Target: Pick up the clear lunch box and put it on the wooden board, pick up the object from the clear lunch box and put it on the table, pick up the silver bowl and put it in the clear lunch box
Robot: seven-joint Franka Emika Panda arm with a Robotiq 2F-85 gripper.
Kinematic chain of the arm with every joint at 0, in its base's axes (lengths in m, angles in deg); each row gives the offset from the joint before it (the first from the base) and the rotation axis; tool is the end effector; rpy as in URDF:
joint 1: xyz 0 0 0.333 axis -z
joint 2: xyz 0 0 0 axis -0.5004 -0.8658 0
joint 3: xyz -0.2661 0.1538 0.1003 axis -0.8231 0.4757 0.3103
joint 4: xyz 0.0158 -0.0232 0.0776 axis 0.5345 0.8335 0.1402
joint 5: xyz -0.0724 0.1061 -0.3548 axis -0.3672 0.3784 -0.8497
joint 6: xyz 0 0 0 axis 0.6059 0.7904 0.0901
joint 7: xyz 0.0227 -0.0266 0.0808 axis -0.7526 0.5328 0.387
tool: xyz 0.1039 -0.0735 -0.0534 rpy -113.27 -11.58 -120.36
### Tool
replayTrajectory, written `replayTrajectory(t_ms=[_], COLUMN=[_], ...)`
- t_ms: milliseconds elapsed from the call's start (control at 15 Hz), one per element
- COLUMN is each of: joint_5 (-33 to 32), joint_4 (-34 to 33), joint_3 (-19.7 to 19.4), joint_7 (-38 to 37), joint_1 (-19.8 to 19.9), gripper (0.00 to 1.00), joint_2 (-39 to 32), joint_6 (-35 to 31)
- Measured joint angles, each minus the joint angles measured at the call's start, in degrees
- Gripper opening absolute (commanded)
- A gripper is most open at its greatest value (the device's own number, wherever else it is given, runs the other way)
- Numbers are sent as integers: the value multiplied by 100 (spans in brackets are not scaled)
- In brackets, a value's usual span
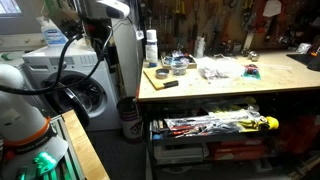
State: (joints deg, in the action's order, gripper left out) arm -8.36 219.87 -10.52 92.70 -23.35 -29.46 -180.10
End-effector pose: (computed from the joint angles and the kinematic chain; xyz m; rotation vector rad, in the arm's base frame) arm 0.2737 -0.1492 0.4906 -2.9612 -0.0200 -0.0223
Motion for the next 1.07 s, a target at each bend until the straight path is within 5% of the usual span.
replayTrajectory(t_ms=[267, 467, 733, 1067], joint_5=[3, 2, 105, 919], joint_4=[-8, -237, -763, -1689], joint_3=[14, 126, 324, 746], joint_7=[-39, -357, -854, -1866], joint_1=[5, 16, -25, -168], gripper=[100, 100, 100, 100], joint_2=[-8, -325, -1501, -3345], joint_6=[-45, -1026, -3088, -3680])
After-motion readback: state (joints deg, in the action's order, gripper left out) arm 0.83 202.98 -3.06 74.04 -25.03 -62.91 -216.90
